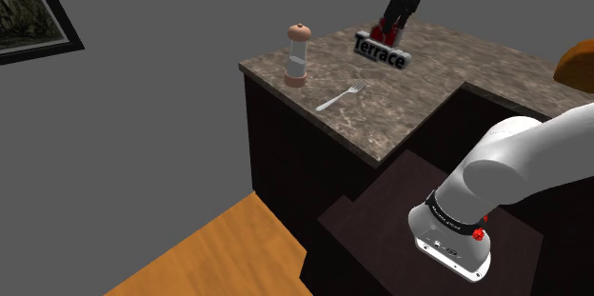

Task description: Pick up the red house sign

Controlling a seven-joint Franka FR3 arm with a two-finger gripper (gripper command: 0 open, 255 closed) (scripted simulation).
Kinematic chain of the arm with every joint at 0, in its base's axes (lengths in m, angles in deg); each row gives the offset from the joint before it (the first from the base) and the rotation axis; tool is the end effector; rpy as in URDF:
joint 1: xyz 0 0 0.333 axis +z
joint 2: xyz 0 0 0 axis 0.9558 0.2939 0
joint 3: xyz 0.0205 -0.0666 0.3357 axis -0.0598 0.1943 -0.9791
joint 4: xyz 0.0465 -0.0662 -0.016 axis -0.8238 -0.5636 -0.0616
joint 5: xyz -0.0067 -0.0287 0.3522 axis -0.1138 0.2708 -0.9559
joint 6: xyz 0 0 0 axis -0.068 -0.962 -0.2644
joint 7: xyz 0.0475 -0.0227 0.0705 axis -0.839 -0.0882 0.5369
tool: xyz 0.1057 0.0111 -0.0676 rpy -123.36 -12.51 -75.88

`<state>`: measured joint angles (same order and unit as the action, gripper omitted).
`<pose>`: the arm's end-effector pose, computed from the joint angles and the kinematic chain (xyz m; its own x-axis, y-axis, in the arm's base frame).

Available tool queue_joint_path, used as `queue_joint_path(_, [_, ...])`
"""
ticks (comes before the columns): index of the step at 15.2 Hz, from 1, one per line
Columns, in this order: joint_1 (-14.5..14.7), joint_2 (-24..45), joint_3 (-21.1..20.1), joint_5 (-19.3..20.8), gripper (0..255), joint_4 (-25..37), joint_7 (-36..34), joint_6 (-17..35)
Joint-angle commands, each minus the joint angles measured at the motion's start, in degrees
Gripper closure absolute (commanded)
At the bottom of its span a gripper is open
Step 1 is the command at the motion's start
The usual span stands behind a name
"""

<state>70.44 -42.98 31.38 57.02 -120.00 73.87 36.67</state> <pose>0.3249 -0.1268 0.6025 0.9934 0.0527 0.1024 0.0538 -0.9985 -0.0083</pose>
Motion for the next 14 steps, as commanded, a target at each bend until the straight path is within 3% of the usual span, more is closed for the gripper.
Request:
queue_joint_path(1, [-0.2, 2.8, 2.2, 0.4, 0, 2.0, 2.9, 1.5])
queue_joint_path(8, [-0.5, 13.9, 9.6, -1.3, 0, 11.9, 13.1, 4.9])
queue_joint_path(14, [-1.4, 25.8, 15.5, -6.9, 0, 23.5, 22.8, 5.8])
